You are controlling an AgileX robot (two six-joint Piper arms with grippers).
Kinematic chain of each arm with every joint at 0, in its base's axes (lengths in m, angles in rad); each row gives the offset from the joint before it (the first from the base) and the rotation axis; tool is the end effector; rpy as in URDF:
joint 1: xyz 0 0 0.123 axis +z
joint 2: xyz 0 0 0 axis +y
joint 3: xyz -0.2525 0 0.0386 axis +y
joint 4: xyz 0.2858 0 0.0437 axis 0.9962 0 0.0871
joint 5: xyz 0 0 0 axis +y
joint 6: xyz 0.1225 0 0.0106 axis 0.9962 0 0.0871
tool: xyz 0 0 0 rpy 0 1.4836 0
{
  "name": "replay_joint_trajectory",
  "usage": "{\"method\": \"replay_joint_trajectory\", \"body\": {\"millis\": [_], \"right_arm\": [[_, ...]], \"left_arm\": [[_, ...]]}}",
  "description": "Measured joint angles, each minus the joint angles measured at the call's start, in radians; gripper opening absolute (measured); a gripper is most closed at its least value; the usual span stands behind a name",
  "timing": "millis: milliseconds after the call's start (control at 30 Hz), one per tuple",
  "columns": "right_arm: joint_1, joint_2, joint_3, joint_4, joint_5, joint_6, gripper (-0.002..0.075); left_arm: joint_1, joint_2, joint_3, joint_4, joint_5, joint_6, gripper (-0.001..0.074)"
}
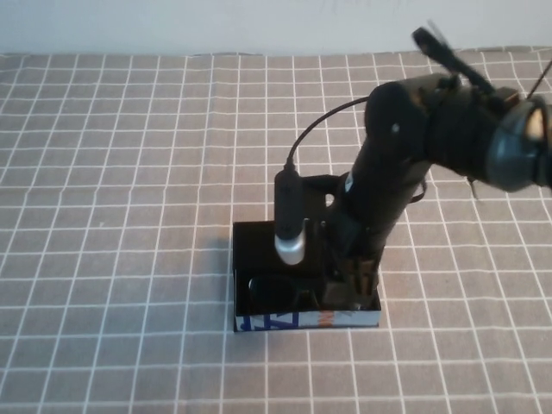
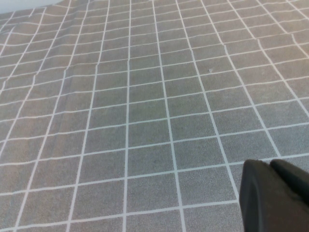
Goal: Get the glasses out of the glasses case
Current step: Pick up the glasses from the glasses case
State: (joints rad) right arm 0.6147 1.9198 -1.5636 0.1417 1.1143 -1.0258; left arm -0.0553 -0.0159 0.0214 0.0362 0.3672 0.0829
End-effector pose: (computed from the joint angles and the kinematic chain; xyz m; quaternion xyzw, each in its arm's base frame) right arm 0.3413 0.2600 0.1686 -0.7091 0.6957 0.0457 0.1049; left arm 0.1508 -0.0067 0.1650 0.0649 0.7978 0.0236 0.5989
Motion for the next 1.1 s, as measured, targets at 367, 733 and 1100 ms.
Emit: {"method": "replay_joint_trajectory", "body": {"millis": [367, 733, 1100], "right_arm": [[0.009, 0.138, -0.118, 0.044, -0.026, 0.000, 0.0365], [0.020, 0.176, -0.126, 0.065, -0.002, 0.000, 0.0323], [0.020, 0.204, -0.129, 0.030, -0.014, 0.019, 0.0309]], "left_arm": [[0.000, 0.000, 0.000, 0.000, 0.000, 0.000, -0.0004], [0.000, 0.000, 0.000, 0.000, 0.000, 0.000, -0.0004], [0.000, 0.000, 0.000, 0.000, 0.000, 0.000, -0.0004]]}}
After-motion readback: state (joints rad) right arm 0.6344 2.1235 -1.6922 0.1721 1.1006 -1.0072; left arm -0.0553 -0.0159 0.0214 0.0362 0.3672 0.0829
